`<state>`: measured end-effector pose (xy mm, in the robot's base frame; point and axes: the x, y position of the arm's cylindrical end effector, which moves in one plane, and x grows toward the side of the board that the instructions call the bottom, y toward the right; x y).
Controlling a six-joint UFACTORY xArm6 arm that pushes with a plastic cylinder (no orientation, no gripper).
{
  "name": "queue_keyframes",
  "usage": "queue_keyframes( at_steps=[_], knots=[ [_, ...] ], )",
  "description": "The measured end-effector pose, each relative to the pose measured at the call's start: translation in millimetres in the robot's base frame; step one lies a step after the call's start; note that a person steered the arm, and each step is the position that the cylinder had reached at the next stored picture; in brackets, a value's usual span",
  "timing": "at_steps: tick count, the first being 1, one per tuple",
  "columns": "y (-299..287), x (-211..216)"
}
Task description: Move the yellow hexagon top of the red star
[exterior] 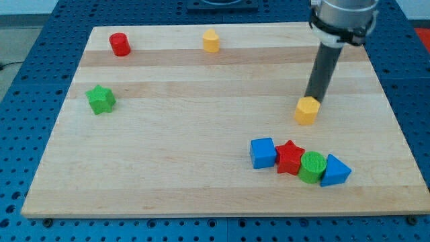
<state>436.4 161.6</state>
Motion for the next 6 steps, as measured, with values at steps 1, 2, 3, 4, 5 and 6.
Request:
queue_keyframes(
  at_steps=[1,2,3,4,5,6],
  knots=[
    [-8.3,44.0],
    [-0.4,48.0],
    [14.4,19.0],
    [-16.8,39.1],
    [-10.1,50.4],
    [9.0,-2.4]
  ],
)
